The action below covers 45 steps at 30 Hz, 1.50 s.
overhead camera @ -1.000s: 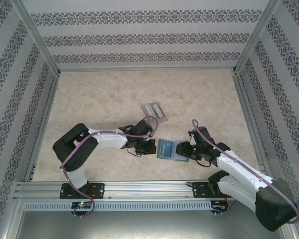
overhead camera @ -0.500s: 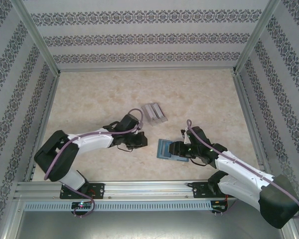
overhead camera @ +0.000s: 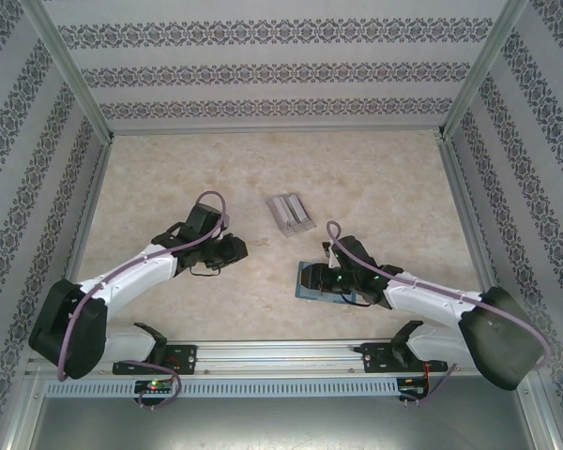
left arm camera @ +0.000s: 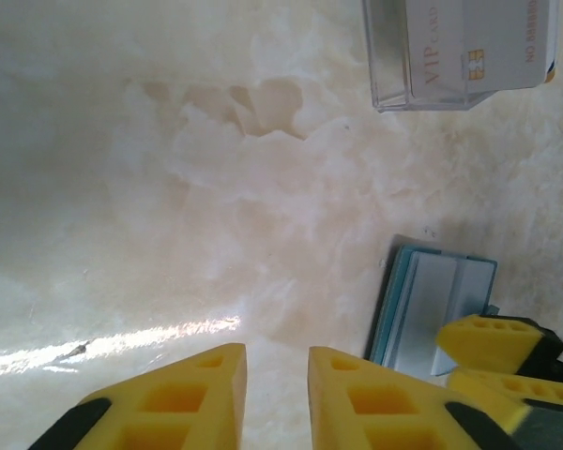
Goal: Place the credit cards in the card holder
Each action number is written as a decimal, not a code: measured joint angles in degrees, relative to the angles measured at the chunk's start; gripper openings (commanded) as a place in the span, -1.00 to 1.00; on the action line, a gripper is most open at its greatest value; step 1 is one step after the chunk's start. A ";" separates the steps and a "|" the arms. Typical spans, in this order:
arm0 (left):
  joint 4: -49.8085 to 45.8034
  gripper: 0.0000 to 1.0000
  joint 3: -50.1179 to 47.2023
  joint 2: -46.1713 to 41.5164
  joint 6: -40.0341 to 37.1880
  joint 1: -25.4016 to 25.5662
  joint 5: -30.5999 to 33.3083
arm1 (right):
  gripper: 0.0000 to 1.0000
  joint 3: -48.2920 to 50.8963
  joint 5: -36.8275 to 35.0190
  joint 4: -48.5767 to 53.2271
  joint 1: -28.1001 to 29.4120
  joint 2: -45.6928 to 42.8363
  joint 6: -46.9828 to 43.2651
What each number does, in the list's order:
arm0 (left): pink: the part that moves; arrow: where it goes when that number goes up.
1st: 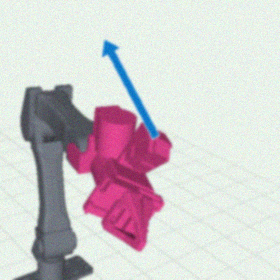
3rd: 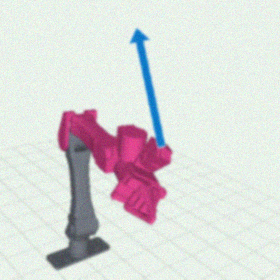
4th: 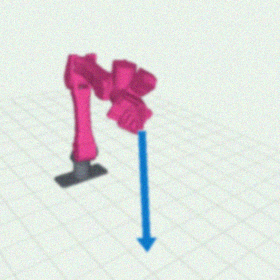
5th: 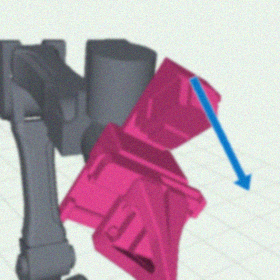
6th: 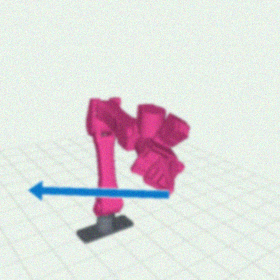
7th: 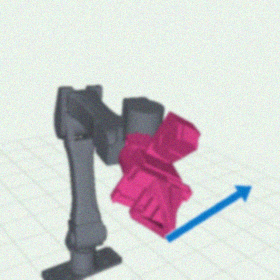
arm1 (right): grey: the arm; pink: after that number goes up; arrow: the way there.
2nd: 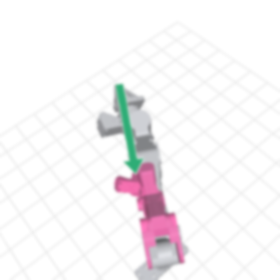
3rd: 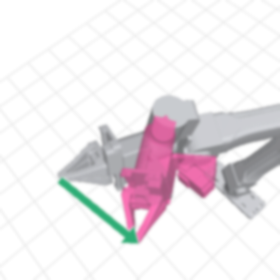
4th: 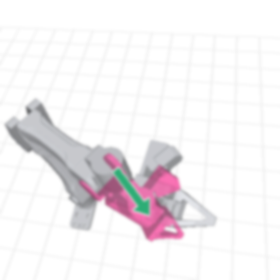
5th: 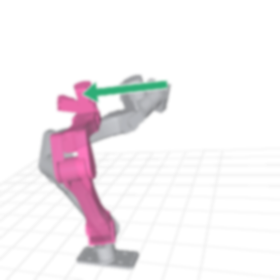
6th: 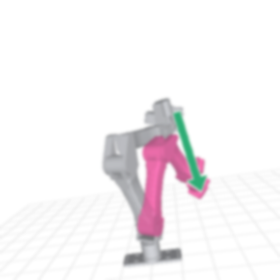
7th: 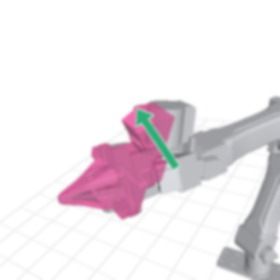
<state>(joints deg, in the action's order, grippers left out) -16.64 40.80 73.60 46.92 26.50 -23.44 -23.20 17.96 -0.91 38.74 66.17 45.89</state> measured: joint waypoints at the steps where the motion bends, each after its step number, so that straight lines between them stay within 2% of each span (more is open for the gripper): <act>1: -0.26 -0.07 0.11 0.00 -0.22 0.00 -0.07 | 0.08 -0.52 -0.61 1.20 -0.13 -1.86 -0.22; 5: -0.55 0.02 0.85 0.39 -0.42 0.07 -0.02 | 0.07 -3.54 -5.16 6.05 -1.01 -8.33 -3.52; 8: -0.57 0.16 1.97 0.42 -0.37 0.07 0.42 | 0.07 -7.85 -8.17 9.79 -1.16 -7.87 -7.65; 13: -1.53 0.40 2.43 -0.72 -0.44 0.07 3.13 | 0.08 -21.70 -10.36 14.45 -0.98 5.03 -16.09; 19: -7.58 0.70 2.49 -4.92 -1.95 0.11 7.21 | 0.14 -38.32 -13.88 18.32 -0.59 22.25 -23.71; 25: -13.42 0.74 2.47 -9.03 -3.82 0.11 10.45 | 0.18 -50.93 -17.66 24.06 -0.22 35.80 -29.38; 30: -15.17 0.74 1.90 -10.14 -4.68 0.11 11.54 | 0.20 -56.96 -22.75 28.87 -0.22 42.34 -32.24; 37: -16.04 0.74 0.87 -10.54 -4.72 0.11 11.74 | 0.20 -59.30 -28.52 32.72 0.20 43.85 -34.77; 45: -16.02 0.75 0.76 -10.21 -6.23 0.11 11.74 | 0.15 -62.49 -36.70 35.39 3.19 43.87 -37.27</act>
<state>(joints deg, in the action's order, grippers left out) -32.67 41.56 63.40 40.69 26.61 -11.70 -85.69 -18.74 34.48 41.93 110.04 8.62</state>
